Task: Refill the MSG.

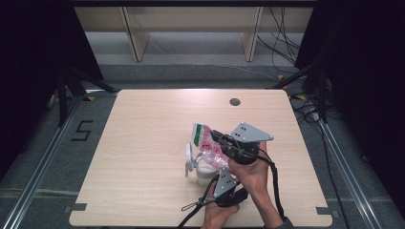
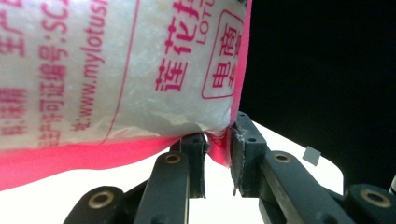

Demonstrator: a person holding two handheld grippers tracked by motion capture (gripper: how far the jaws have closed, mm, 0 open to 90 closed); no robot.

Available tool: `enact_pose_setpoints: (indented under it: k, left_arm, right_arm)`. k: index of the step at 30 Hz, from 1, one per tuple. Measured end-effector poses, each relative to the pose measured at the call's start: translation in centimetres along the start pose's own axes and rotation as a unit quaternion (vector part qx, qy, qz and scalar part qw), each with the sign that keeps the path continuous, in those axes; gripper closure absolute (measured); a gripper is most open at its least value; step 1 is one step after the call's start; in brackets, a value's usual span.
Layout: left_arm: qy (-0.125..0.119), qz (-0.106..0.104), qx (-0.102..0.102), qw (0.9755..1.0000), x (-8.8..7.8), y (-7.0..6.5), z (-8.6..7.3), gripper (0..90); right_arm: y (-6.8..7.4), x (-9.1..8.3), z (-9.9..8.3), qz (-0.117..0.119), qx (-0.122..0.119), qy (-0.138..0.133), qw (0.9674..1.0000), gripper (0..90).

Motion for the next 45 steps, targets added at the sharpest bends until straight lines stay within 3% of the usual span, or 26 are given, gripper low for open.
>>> enact_pose_setpoints:
  k: [4,5,7,9,14,15,16,18,21,24,27,29,30,32,34,36,41,45]
  left_arm:
    - [0.011,0.004,0.003,0.9999,-0.2,0.0,-0.2,76.4]
    - [0.002,-0.001,0.002,1.0000,-0.1,0.0,-0.3,76.3]
    - [0.010,0.001,0.001,0.9999,-0.3,0.0,-0.4,76.2]
    - [0.009,-0.005,-0.005,0.9999,-0.4,0.0,-0.5,75.6]
    - [0.015,-0.004,-0.004,0.9999,-0.6,0.1,-0.6,72.9]
    - [0.015,-0.006,-0.006,0.9999,-0.6,0.0,-0.7,72.9]
    - [0.011,-0.015,-0.009,0.9998,-0.6,0.0,-0.7,71.1]
    - [0.013,-0.016,-0.008,0.9997,-0.7,0.0,-0.7,70.0]
    - [0.029,-0.007,-0.002,0.9996,-1.0,0.1,-1.1,69.2]
    - [0.030,-0.005,-0.003,0.9995,-1.1,0.2,-1.1,68.0]
    - [0.029,-0.005,-0.003,0.9996,-1.2,0.2,-1.1,67.7]
    - [0.032,-0.003,-0.004,0.9995,-1.3,0.2,-1.1,66.6]
    - [0.032,-0.003,-0.004,0.9995,-1.3,0.2,-1.1,65.6]
    - [0.029,-0.013,-0.005,0.9995,-1.3,0.1,-1.2,64.7]
    - [0.043,-0.007,-0.003,0.9991,-1.6,0.1,-1.4,62.7]
    - [0.043,-0.006,-0.003,0.9990,-1.6,0.0,-1.5,62.6]
    - [0.048,0.001,0.003,0.9989,-1.8,0.1,-1.6,58.8]
    - [0.054,0.008,0.004,0.9985,-1.9,0.4,-1.7,53.1]
  right_arm:
    - [-0.1,-0.5,0.2,0.005,0.000,-0.007,1.0000,90.0]
    - [0.0,-0.6,0.2,0.012,0.002,-0.005,0.9999,90.0]
    - [-0.1,-0.8,0.1,0.007,0.005,-0.002,1.0000,90.0]
    - [0.1,-1.0,0.3,0.018,0.009,-0.012,0.9997,90.0]
    - [0.0,-1.8,0.5,0.018,0.001,-0.016,0.9997,90.0]
    - [-0.4,-2.0,0.6,0.006,-0.001,-0.019,0.9998,90.0]
    - [-0.4,-2.3,0.6,0.019,0.013,-0.021,0.9995,90.0]
    - [-0.8,-2.7,0.7,0.015,0.008,-0.027,0.9995,90.0]
    - [-0.8,-3.0,0.7,0.018,0.018,-0.032,0.9992,90.0]
    - [-0.7,-3.8,0.6,0.024,0.033,-0.028,0.9988,90.0]
    - [-1.0,-4.1,0.7,0.015,0.026,-0.035,0.9989,90.0]
    - [-0.9,-4.5,0.7,0.014,0.041,-0.034,0.9985,90.0]
    - [-1.1,-4.6,0.7,0.014,0.028,-0.036,0.9989,90.0]
    - [-1.2,-4.9,0.7,0.015,0.031,-0.039,0.9986,90.0]
    - [-1.4,-5.3,0.4,0.009,0.047,-0.035,0.9982,90.0]
    - [-1.4,-5.2,0.4,0.018,0.048,-0.043,0.9978,90.0]
    - [-2.3,-5.7,0.1,0.011,0.047,-0.044,0.9979,90.0]
    - [-2.5,-5.7,0.0,0.028,0.068,-0.056,0.9957,90.0]
Point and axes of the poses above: each handheld gripper's, and its own axes: x roughly forward along the jaws, z roughly out of its top, y roughly to its left, the point moved 9 cm from there along x, roughly forward along the jaws, and after that the axes turned 2 degrees about -y, right-handed, at the moved point
